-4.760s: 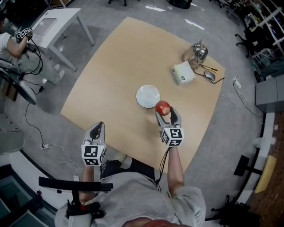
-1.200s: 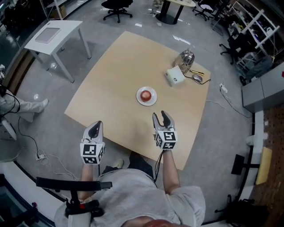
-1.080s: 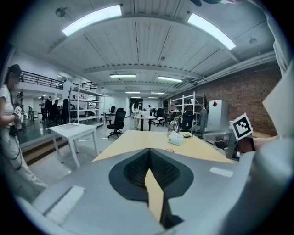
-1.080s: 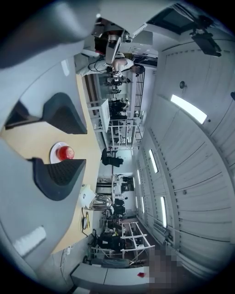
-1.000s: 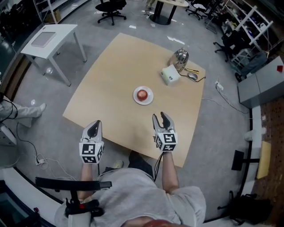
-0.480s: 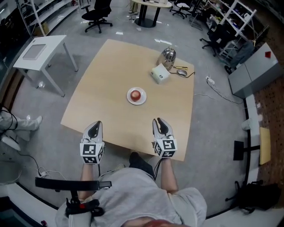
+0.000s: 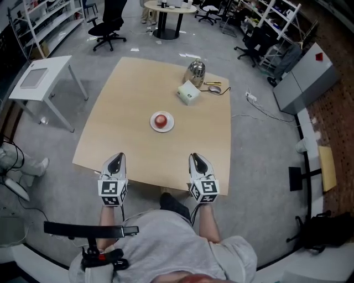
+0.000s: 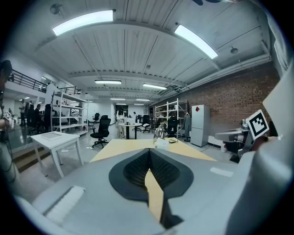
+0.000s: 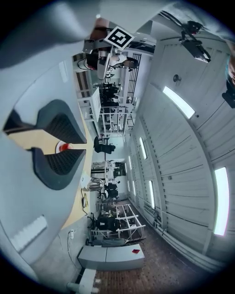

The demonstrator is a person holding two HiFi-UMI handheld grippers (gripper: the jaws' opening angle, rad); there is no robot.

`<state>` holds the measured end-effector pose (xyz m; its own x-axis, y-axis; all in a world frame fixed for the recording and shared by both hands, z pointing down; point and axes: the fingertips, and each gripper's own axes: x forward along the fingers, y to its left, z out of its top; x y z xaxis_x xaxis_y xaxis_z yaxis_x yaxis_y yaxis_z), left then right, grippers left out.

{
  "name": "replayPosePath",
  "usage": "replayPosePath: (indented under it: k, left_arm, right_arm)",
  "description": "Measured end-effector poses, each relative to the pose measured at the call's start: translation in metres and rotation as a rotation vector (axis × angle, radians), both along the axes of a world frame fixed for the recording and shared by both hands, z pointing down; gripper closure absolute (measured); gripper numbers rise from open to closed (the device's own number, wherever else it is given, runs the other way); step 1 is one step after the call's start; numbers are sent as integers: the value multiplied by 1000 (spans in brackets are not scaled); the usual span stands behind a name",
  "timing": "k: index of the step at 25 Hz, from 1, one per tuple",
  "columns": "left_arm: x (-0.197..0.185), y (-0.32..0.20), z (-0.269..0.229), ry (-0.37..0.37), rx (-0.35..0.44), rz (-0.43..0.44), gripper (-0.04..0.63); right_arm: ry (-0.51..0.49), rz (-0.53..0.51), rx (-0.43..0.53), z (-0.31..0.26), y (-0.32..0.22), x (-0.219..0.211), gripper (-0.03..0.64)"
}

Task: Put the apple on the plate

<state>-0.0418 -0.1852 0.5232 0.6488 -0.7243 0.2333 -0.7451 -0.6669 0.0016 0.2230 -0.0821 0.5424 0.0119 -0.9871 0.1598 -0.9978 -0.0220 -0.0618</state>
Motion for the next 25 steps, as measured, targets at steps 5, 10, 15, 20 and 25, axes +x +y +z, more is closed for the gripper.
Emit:
replayPosePath:
  k: [5, 10, 15, 20, 25]
  left_arm:
    - [8, -1, 0, 5, 18, 33, 577]
    - [11, -1, -3, 2, 24, 51, 577]
    - [17, -1, -6, 5, 35, 66, 577]
    - [20, 1, -7, 4, 35, 76, 577]
    - [21, -1, -7, 4, 35, 77, 577]
  right_arm:
    - [-19, 37, 9, 5, 13, 2, 598]
    - [-38, 54, 14, 3, 23, 2, 610]
    - [-42, 61, 4, 6, 24, 5, 611]
    - [-40, 76, -10, 8, 28, 7, 611]
    - [-48, 83, -6, 7, 28, 11, 611]
